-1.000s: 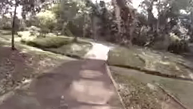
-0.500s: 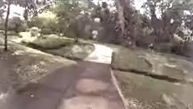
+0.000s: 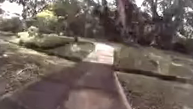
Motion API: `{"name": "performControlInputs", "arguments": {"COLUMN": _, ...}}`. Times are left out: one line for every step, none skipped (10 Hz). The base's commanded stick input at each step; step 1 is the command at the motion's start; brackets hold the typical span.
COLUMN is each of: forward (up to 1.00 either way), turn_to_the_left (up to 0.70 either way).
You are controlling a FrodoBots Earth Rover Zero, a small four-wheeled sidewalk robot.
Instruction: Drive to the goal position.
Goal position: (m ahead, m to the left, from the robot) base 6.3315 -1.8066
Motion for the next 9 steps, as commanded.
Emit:
{"name": "performControlInputs", "arguments": {"forward": 1.0, "turn_to_the_left": 0.0}}
{"name": "performControlInputs", "arguments": {"forward": 1.0, "turn_to_the_left": 0.0}}
{"name": "performControlInputs", "arguments": {"forward": 1.0, "turn_to_the_left": 0.0}}
{"name": "performControlInputs", "arguments": {"forward": 1.0, "turn_to_the_left": 0.0}}
{"name": "performControlInputs", "arguments": {"forward": 1.0, "turn_to_the_left": 0.0}}
{"name": "performControlInputs", "arguments": {"forward": 1.0, "turn_to_the_left": 0.0}}
{"name": "performControlInputs", "arguments": {"forward": 1.0, "turn_to_the_left": 0.0}}
{"name": "performControlInputs", "arguments": {"forward": 1.0, "turn_to_the_left": 0.0}}
{"name": "performControlInputs", "arguments": {"forward": 1.0, "turn_to_the_left": 0.0}}
